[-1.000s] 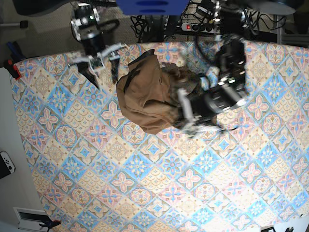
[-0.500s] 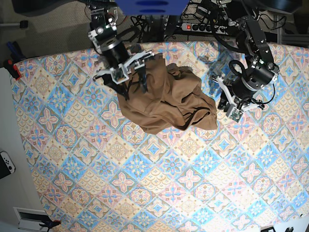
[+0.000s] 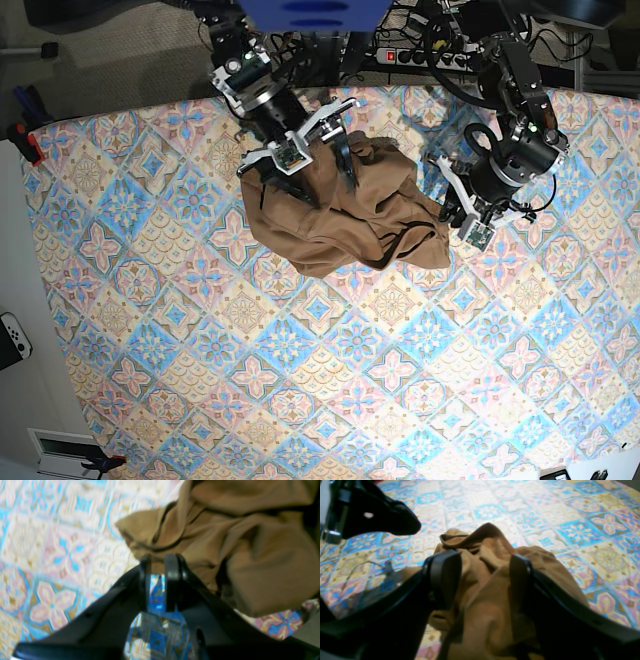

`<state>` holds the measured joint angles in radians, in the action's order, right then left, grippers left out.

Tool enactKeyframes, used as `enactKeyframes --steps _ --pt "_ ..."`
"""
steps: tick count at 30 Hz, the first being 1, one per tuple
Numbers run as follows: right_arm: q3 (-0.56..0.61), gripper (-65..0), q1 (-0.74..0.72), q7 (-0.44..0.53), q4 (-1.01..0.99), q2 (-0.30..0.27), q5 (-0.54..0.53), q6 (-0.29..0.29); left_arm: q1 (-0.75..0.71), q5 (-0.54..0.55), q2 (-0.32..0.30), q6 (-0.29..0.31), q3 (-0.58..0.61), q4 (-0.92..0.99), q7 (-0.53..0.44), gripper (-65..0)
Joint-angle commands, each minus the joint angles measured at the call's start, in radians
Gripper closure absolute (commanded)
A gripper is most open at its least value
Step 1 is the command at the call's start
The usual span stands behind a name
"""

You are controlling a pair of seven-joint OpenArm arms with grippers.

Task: Layout the t-shirt on the table in an organized manner, then fold the t-shirt properly
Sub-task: 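Grasp the shirt's other edge with the right gripper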

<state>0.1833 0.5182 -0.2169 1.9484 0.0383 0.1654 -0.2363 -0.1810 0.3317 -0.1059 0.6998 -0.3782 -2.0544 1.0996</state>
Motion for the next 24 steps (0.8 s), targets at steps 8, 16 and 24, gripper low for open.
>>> enactKeyframes --steps 8,16,24 --pt "-0.083 -32.9 -0.010 0.023 0.006 0.001 -0.005 0.004 0.008 0.014 -0.007 -0.002 -0.002 -0.016 -0.020 -10.1" --pt "-0.124 -32.9 -0.010 -0.036 -0.008 0.001 -0.008 0.004 0.008 0.019 -0.005 -0.002 -0.002 -0.016 -0.020 -10.1" --pt "-0.121 -32.9 -0.010 -0.036 -0.024 0.001 -0.007 0.004 0.008 0.019 -0.005 -0.002 -0.002 -0.016 -0.019 -10.1"
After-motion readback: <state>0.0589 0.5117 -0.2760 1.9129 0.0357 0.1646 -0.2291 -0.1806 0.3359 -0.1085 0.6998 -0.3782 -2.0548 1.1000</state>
